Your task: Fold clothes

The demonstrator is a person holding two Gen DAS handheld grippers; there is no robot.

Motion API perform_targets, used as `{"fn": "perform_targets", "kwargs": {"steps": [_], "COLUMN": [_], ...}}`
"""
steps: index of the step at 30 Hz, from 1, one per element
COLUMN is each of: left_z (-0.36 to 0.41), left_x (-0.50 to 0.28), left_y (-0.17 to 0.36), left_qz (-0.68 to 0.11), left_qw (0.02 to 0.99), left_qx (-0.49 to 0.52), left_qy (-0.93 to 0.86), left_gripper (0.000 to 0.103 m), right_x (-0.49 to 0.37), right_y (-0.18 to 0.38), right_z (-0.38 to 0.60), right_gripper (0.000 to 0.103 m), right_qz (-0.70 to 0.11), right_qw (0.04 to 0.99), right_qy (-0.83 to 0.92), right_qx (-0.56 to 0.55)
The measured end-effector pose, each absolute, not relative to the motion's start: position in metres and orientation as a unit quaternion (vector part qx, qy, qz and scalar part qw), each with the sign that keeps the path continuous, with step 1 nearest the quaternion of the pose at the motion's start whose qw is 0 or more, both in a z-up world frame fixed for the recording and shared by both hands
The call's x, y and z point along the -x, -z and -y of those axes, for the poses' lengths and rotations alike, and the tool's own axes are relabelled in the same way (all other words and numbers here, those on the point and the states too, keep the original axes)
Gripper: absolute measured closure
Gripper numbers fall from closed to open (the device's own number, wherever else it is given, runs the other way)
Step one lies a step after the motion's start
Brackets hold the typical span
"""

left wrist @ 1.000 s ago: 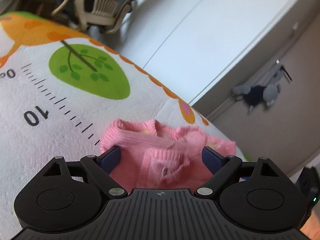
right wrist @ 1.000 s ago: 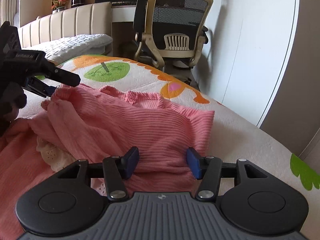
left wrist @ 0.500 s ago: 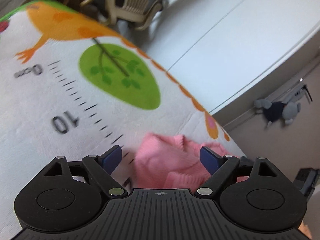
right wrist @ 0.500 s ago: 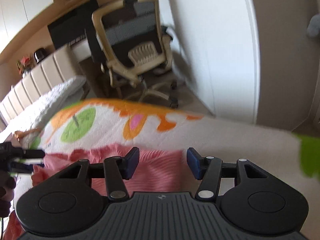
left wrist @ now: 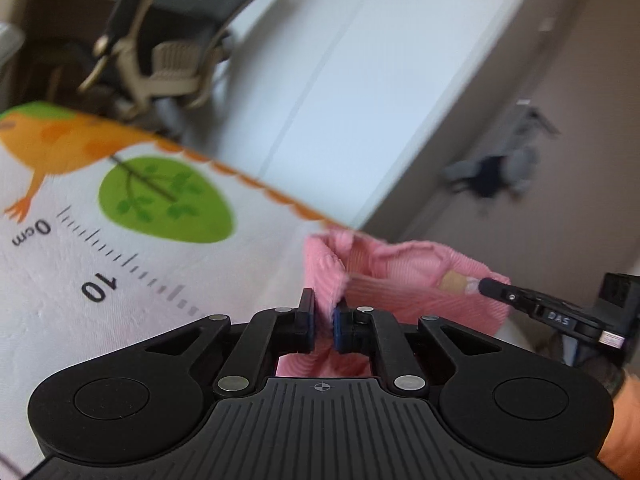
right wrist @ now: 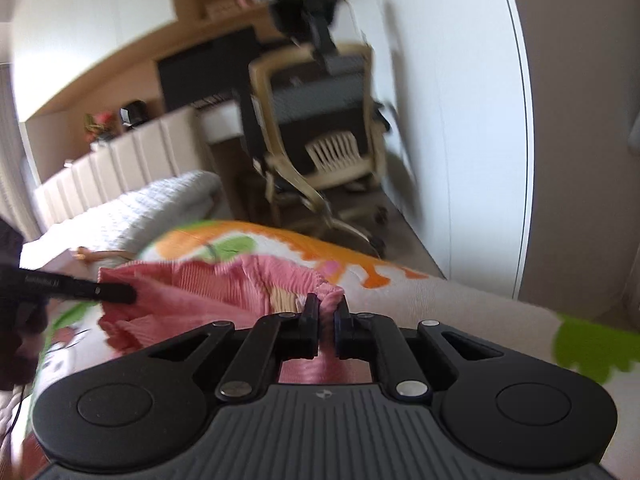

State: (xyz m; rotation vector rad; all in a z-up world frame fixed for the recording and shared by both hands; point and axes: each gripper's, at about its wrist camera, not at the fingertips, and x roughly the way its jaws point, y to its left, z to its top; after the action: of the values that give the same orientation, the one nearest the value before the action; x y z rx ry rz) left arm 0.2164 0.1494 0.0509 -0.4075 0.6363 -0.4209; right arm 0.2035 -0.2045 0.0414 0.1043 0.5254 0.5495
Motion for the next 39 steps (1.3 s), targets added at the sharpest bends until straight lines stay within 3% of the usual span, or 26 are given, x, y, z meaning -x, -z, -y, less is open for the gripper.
{"fn": "perform_targets", "kwargs": {"steps": [6, 11, 12, 14, 15, 17, 19, 23, 28, 33, 37, 39], "left_z": [-0.145, -0.149, -0.152, -0.158, -0.163, -0.177, -0.192, -0.2, -0.168, -0.154, -0.153, -0.158], "left_x": [-0.139, -0.113, -0.109, -0.102, -0.098, -0.095, -0.097, -0.124, -0.163, -0.194, -0.222, -0.229], "left_y": [-0.049, -0.017, -0.014, -0.009, -0.01, -0.013, -0.017, -0.006, 0.028, 0.028, 0.008, -0.008], "left_qz": [-0.319, -0.375, -0.382, -0.392, -0.391, -0.379, -0.363, -0.374, -0.429, -0.416, -0.382, -0.348], "left_qw": [0.898, 0.883, 0.878, 0.87, 0.865, 0.859, 0.852, 0.823, 0.789, 0.802, 0.839, 0.859], "left_qx": [0.165, 0.155, 0.157, 0.166, 0.176, 0.216, 0.266, 0.35, 0.369, 0.36, 0.325, 0.315], "left_qy": [0.254, 0.238, 0.241, 0.251, 0.261, 0.269, 0.268, 0.247, 0.237, 0.232, 0.212, 0.207], "left_gripper": [0.092, 0.078, 0.073, 0.046, 0.041, 0.025, 0.015, 0.013, 0.012, 0.012, 0.018, 0.019], "right_x": [-0.117, -0.086, -0.081, -0.072, -0.068, -0.071, -0.077, -0.099, -0.136, -0.163, -0.185, -0.197], "right_y": [-0.026, 0.008, 0.014, 0.019, 0.016, 0.005, -0.004, -0.011, 0.009, 0.024, 0.009, 0.0], "right_z": [0.229, 0.25, 0.255, 0.269, 0.279, 0.296, 0.307, 0.305, 0.25, 0.213, 0.196, 0.189], "right_gripper": [0.097, 0.086, 0.085, 0.081, 0.078, 0.056, 0.053, 0.048, 0.035, 0.036, 0.047, 0.047], "right_qz": [-0.248, -0.297, -0.308, -0.315, -0.311, -0.298, -0.289, -0.29, -0.335, -0.352, -0.318, -0.302], "right_qw": [0.932, 0.921, 0.919, 0.919, 0.923, 0.929, 0.929, 0.904, 0.889, 0.879, 0.895, 0.901], "right_qy": [-0.265, -0.25, -0.247, -0.235, -0.225, -0.205, -0.201, -0.242, -0.265, -0.287, -0.284, -0.287], "right_qx": [-0.017, -0.018, -0.02, -0.032, -0.044, -0.077, -0.117, -0.203, -0.166, -0.144, -0.129, -0.118]}}
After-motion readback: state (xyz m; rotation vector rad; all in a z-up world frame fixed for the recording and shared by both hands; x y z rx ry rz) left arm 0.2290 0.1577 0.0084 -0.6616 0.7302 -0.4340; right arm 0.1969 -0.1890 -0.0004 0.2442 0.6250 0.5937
